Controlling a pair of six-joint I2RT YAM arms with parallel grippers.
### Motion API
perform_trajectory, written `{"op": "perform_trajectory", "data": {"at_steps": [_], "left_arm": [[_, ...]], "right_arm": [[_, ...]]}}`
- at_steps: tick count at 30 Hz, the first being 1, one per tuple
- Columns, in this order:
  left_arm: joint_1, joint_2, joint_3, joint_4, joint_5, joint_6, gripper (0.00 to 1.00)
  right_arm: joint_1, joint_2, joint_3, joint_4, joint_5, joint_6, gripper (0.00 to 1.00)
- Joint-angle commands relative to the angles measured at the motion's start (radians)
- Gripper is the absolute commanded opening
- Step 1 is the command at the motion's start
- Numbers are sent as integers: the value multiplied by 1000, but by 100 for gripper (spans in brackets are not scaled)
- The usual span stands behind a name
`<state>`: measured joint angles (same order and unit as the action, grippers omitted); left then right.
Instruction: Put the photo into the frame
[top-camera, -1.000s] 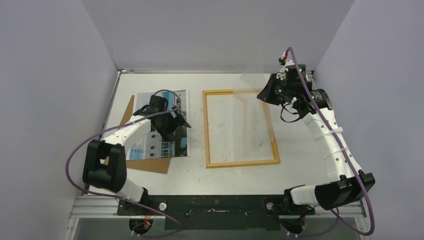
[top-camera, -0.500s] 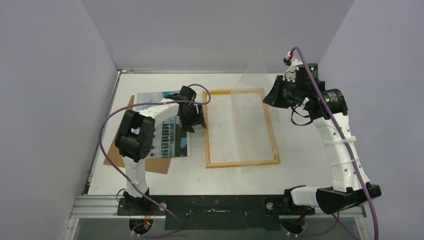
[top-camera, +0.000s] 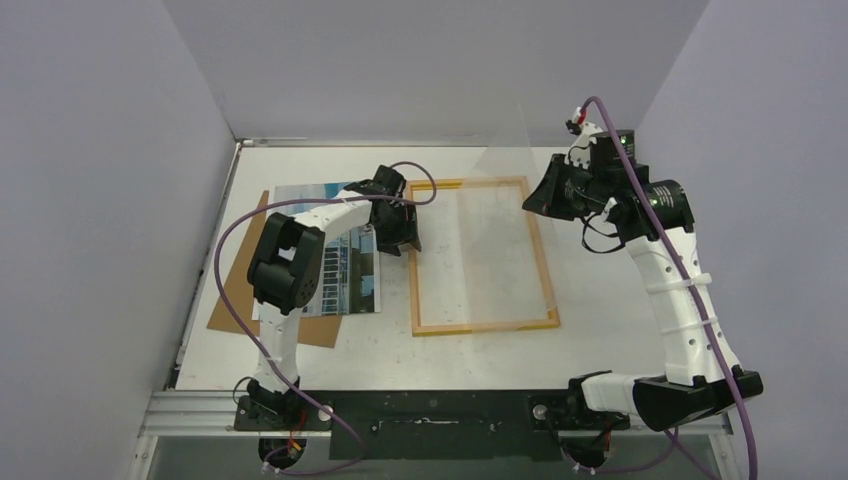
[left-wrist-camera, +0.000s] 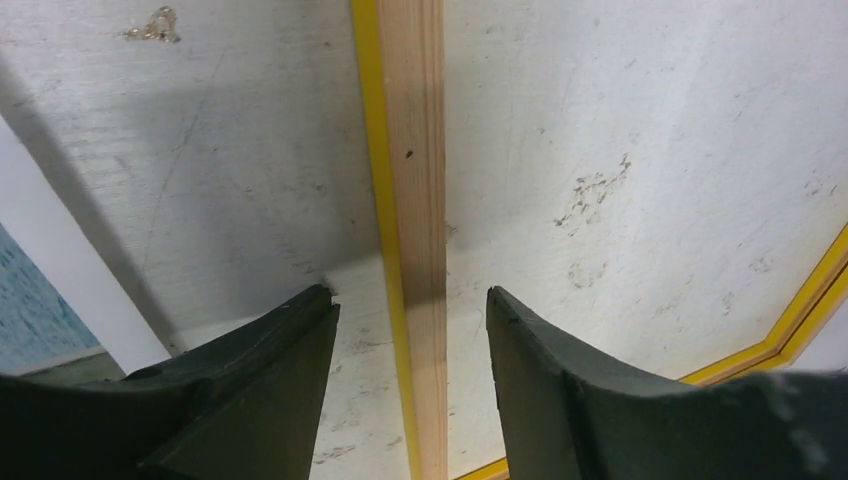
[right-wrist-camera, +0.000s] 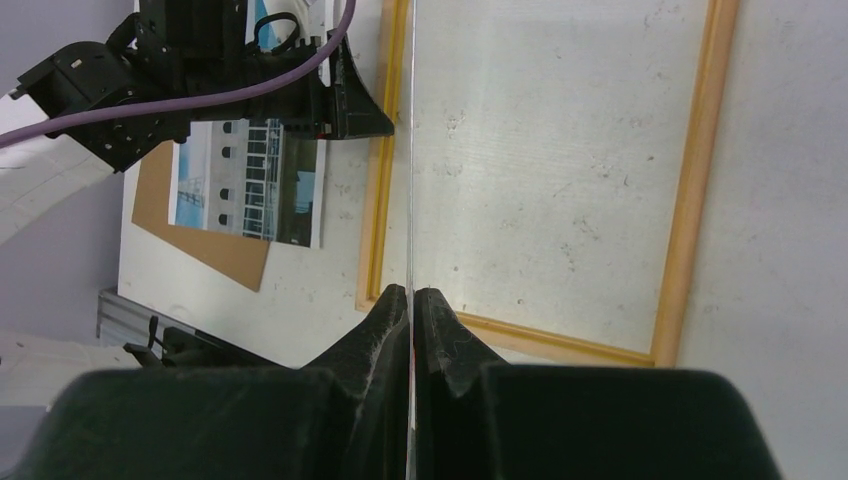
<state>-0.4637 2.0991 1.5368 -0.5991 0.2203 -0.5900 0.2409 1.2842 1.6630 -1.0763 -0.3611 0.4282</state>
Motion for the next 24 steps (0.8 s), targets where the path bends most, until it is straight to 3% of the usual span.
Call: {"op": "perform_trajectory", "data": {"at_steps": [1, 12, 24], "left_arm": [[-24, 63, 43, -70, -98, 32, 50], [5, 33, 49, -140, -134, 107, 14], [103, -25, 0, -108, 43, 133, 13]], "right_arm": [[-7, -25, -9, 60, -3, 25, 0], [-5, -21, -71, 153, -62, 85, 0], [-6, -40, -236, 367, -129, 219, 0]]}}
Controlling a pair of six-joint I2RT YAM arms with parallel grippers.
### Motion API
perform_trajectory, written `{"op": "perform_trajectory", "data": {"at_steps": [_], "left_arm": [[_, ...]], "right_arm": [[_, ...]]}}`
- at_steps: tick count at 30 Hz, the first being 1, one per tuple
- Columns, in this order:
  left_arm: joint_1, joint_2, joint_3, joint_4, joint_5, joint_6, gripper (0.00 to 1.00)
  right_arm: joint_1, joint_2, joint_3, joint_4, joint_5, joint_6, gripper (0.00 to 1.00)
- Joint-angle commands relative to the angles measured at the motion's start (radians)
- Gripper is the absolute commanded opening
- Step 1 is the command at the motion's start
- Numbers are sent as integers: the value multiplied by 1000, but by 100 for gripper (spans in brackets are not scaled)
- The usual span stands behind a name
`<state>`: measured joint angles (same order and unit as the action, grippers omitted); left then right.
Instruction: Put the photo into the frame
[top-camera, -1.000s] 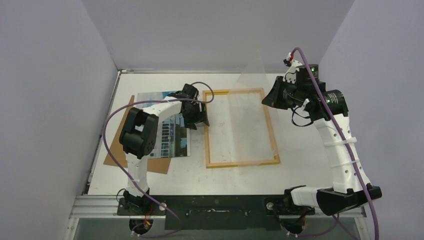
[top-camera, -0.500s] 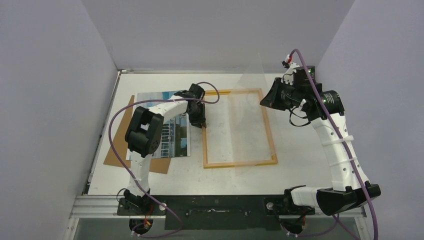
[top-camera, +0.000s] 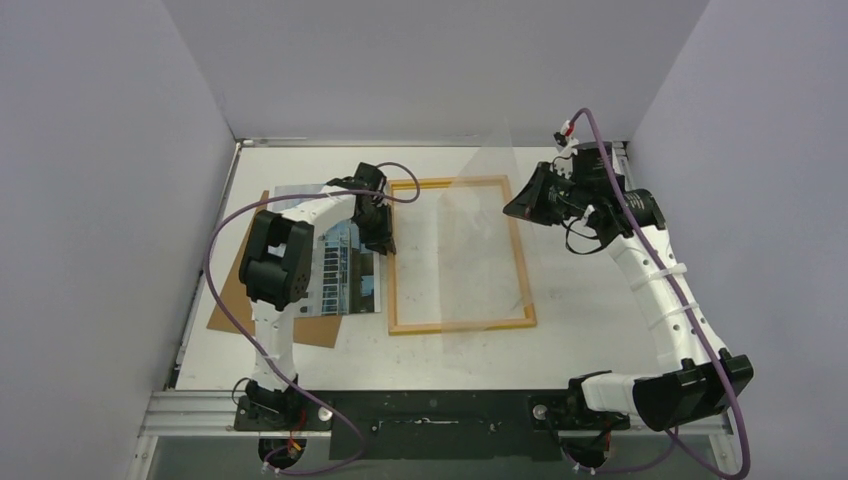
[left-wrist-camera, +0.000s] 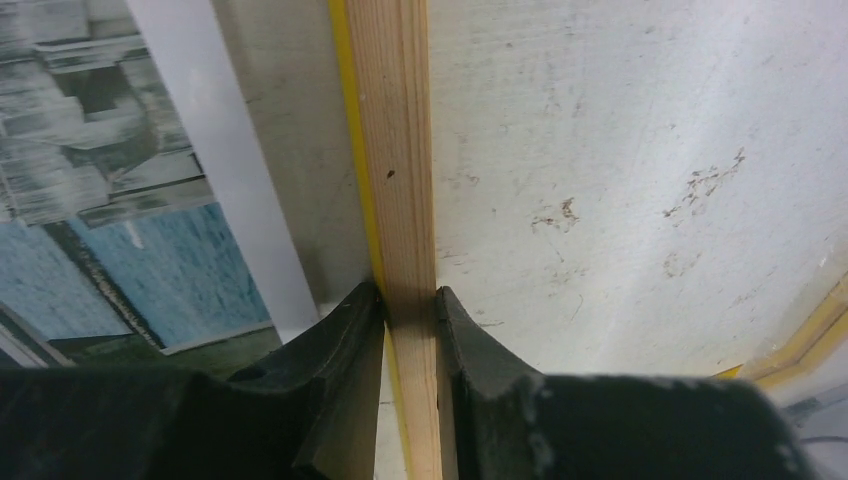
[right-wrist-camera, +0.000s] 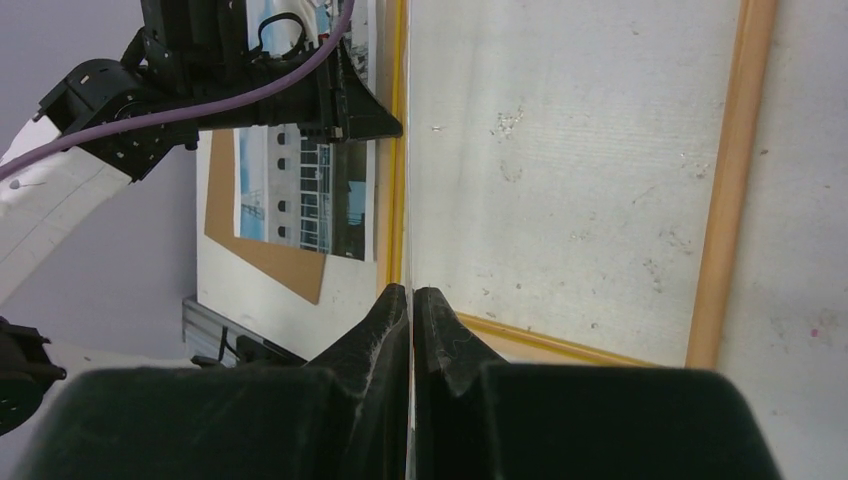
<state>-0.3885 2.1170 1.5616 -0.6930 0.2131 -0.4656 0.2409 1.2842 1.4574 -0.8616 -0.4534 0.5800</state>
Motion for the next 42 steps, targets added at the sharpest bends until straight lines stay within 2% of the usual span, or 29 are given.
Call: {"op": "perform_trajectory", "data": {"at_steps": [1, 5, 7, 11, 14, 19, 23, 27, 31, 37, 42], "left_arm": [[32, -50, -34, -2, 59, 2, 13], [52, -67, -61, 24, 87, -7, 15], [68, -71, -61, 19, 113, -2, 23], [104, -120, -59, 42, 202, -9, 47], [140, -171, -41, 45, 256, -30, 57], [225, -266, -46, 52, 336, -79, 59], [259, -305, -60, 42, 322, -94, 57], [281, -304, -101, 53, 308, -103, 56], [289, -268, -132, 107, 350, -116, 56], [292, -193, -94, 69, 318, -87, 56], [294, -169, -74, 61, 286, -73, 56]], "right_arm": [[-6, -42, -42, 173, -35, 77, 0], [-3, -50, -92, 270, -35, 125, 0], [-1, -47, -107, 302, -35, 144, 0], [4, -31, -113, 351, -44, 164, 0], [4, -20, -114, 397, -58, 175, 0], [6, 15, -129, 491, -102, 213, 0], [7, 46, -194, 613, -140, 270, 0], [9, 96, -292, 822, -180, 385, 0], [-34, 242, -398, 1064, -296, 538, 0], [-108, 409, -400, 1062, -398, 456, 0], [-186, 445, -364, 822, -437, 241, 0]]}}
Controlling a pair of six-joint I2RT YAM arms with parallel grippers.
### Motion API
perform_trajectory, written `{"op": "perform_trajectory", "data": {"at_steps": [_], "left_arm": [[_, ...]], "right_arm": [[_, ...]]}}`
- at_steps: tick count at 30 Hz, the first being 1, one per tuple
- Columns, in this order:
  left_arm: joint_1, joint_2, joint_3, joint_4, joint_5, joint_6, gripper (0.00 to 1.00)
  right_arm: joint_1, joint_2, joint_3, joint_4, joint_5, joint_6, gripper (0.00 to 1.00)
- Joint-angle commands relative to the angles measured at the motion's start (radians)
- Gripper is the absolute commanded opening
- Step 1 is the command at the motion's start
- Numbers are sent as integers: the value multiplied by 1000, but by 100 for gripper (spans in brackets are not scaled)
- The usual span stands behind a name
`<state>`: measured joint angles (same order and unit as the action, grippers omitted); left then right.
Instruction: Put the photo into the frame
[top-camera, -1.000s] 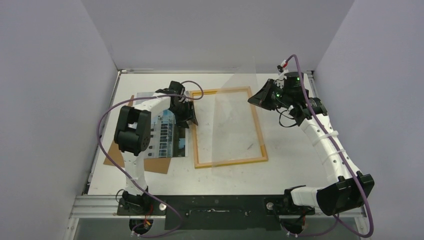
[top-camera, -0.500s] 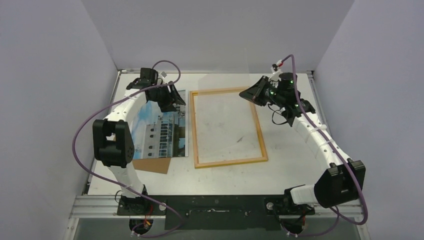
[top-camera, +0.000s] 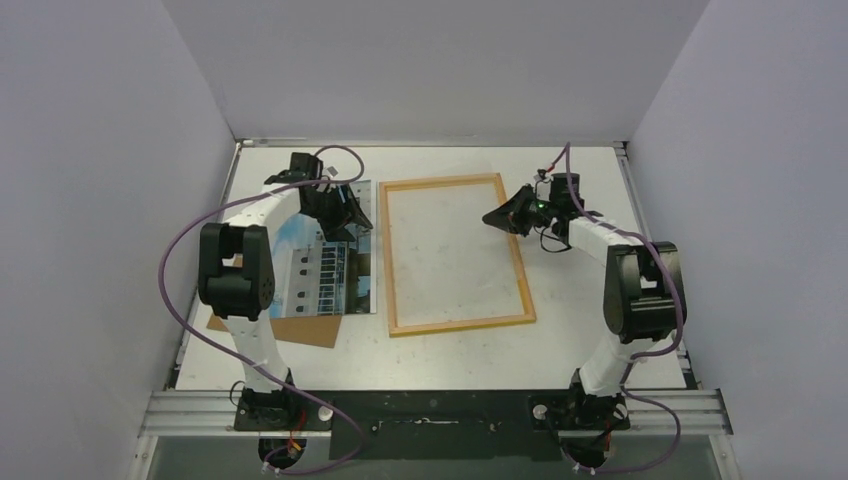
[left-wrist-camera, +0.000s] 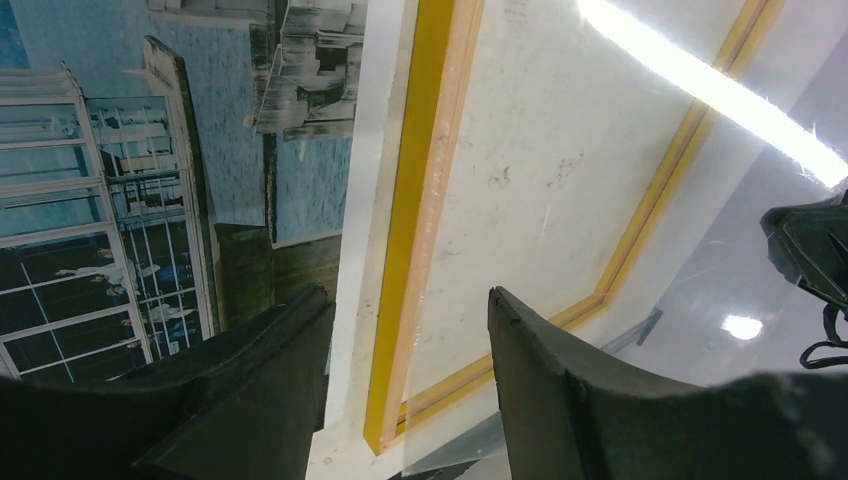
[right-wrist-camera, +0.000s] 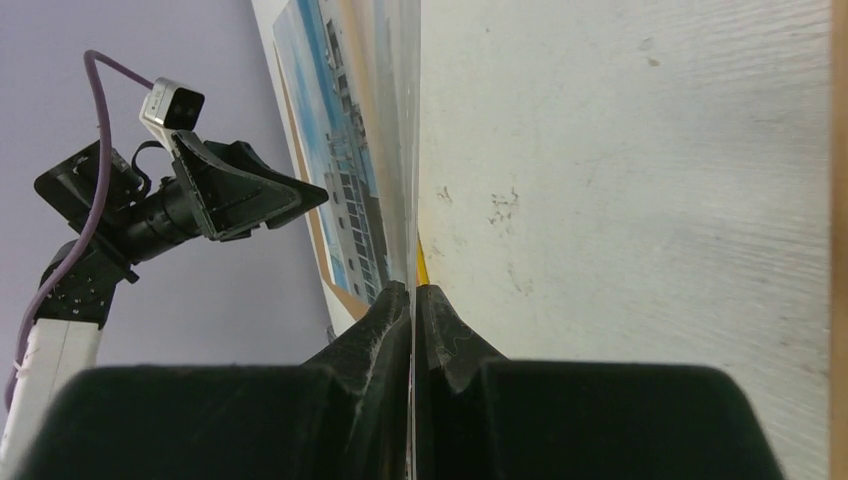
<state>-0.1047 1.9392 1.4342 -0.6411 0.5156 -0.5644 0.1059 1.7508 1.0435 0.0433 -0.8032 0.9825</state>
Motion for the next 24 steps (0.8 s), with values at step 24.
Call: {"op": "perform_trajectory", "data": {"at_steps": [24], "left_arm": [[-5, 113, 59, 196, 31, -30, 45]], "right_arm": [[-20, -160, -12, 52, -105, -211, 0]]}}
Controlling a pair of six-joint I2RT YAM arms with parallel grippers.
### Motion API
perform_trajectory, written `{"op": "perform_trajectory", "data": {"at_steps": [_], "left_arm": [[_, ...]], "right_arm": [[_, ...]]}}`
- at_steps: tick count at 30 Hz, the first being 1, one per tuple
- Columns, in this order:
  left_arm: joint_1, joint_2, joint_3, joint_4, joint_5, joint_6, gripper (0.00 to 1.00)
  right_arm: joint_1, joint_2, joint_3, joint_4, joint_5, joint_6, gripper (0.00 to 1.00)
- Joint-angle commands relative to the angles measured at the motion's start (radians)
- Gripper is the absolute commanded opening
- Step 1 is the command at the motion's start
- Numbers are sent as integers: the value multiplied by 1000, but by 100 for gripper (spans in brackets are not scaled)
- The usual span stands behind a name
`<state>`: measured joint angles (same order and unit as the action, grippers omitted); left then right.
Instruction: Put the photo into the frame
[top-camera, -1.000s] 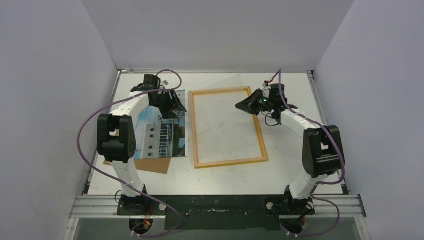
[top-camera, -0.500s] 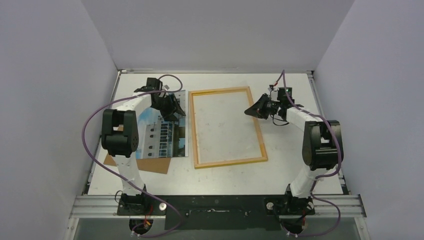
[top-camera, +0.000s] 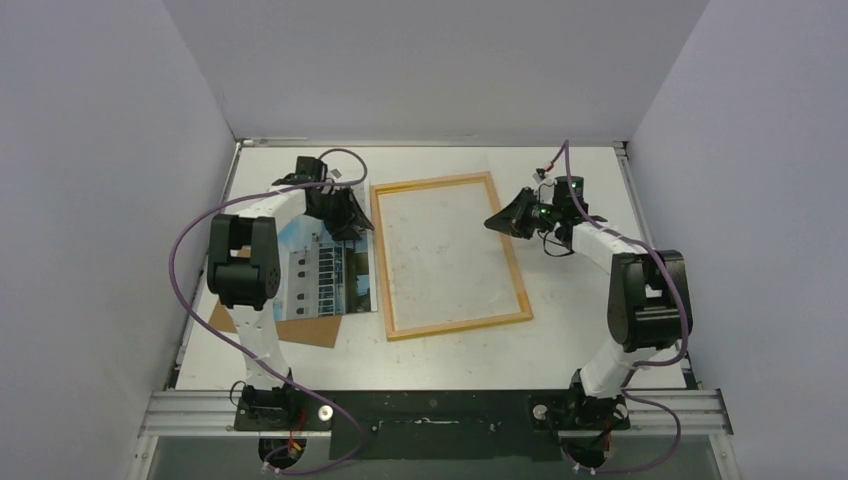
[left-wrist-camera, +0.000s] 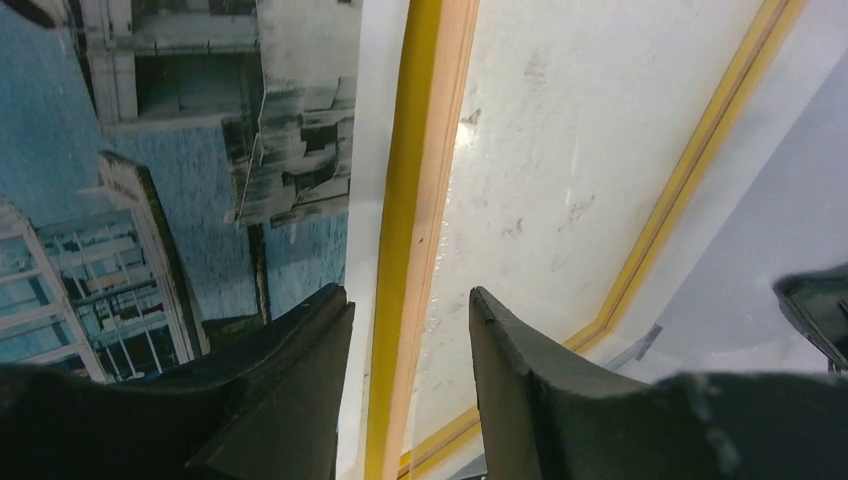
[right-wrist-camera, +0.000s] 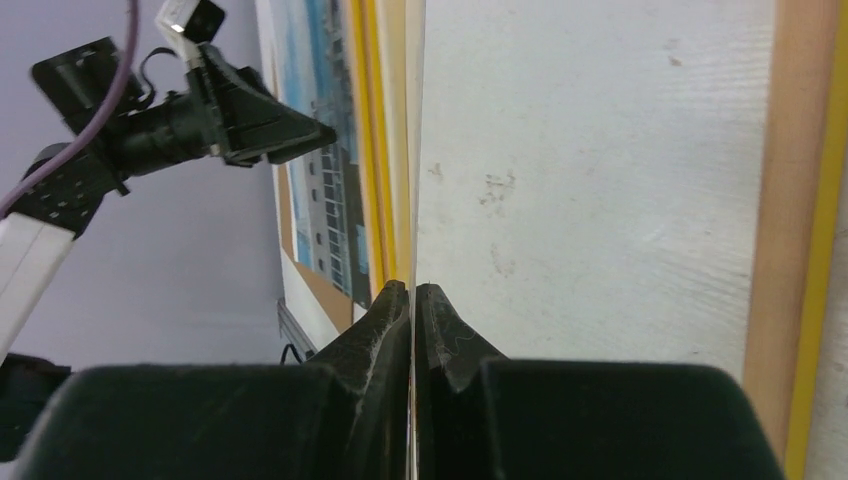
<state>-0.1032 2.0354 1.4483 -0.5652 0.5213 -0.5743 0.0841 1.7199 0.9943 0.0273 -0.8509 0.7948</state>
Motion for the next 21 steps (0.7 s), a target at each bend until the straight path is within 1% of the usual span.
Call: {"op": "perform_trajectory", "data": {"at_steps": [1, 4, 5, 9, 12, 14, 17, 19, 21], "left_arm": [[-7, 25, 49, 135, 15, -27, 45], [-14, 64, 73, 149, -20, -31, 43], [-18, 77, 85, 142, -36, -25, 41], [-34, 117, 137, 73, -109, 8, 34], [-39, 136, 141, 61, -110, 19, 31], [-39, 144, 141, 62, -96, 21, 28], [-39, 147, 141, 67, -92, 17, 24], [-38, 153, 147, 67, -91, 11, 20], [-38, 159, 157, 63, -88, 10, 13]], "right_arm": [[2, -142, 39, 87, -68, -16, 0], [5, -166, 33, 186, -97, 45, 0], [5, -169, 27, 225, -103, 73, 0], [16, -169, 8, 380, -129, 176, 0], [37, -171, 3, 471, -148, 230, 0], [49, -173, 10, 463, -152, 220, 0], [53, -173, 22, 394, -142, 165, 0], [52, -169, 28, 330, -130, 125, 0], [47, -157, 42, 253, -100, 81, 0]]}}
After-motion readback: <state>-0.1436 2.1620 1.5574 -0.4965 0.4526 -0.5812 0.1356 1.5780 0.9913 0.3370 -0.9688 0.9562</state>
